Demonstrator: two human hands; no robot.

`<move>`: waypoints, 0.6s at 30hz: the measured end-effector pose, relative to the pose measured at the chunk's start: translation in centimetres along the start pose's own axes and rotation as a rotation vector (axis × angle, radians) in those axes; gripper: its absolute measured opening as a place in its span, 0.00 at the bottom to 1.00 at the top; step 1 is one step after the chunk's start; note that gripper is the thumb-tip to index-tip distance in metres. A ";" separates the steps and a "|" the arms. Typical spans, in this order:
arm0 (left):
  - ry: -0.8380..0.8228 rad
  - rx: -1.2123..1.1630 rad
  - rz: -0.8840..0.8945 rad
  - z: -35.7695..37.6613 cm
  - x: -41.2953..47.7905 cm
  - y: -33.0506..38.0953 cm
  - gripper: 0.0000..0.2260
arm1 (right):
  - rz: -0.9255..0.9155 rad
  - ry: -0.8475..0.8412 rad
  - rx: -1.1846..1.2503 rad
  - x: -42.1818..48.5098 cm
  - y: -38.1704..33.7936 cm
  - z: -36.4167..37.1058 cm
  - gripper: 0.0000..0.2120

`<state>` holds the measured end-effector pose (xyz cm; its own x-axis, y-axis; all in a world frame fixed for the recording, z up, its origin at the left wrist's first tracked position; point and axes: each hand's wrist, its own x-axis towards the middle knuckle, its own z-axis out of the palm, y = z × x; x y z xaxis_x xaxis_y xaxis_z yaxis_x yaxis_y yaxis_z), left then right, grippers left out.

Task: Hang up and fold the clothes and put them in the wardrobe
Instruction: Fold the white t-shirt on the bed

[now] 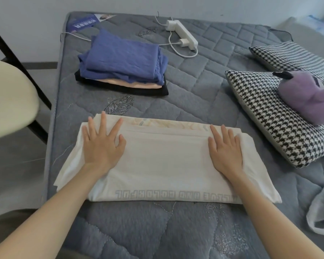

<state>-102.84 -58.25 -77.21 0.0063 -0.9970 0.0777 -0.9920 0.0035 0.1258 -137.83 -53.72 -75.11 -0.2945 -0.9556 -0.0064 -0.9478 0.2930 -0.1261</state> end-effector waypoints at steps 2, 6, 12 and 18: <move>0.000 -0.047 -0.011 -0.3 0.0 -0.6 0.24 | 0.077 0.026 -0.007 0.0 0.0 0.2 0.25; 0.002 -0.111 -0.031 -0.9 -0.8 -2.3 0.23 | 0.268 0.034 -0.002 -0.1 0.5 -0.1 0.25; -0.086 -0.142 -0.021 -1.8 -2.6 -3.8 0.25 | 0.243 -0.012 0.041 -0.3 0.1 -1.6 0.23; -0.082 -0.352 -0.174 -3.3 -5.1 -4.5 0.32 | -0.019 0.062 0.091 -0.6 -4.7 -3.6 0.23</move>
<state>-97.97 -52.88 -74.87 0.1466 -0.9878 -0.0520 -0.8731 -0.1539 0.4627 -133.62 -54.40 -70.92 -0.2864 -0.9564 0.0579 -0.9390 0.2681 -0.2154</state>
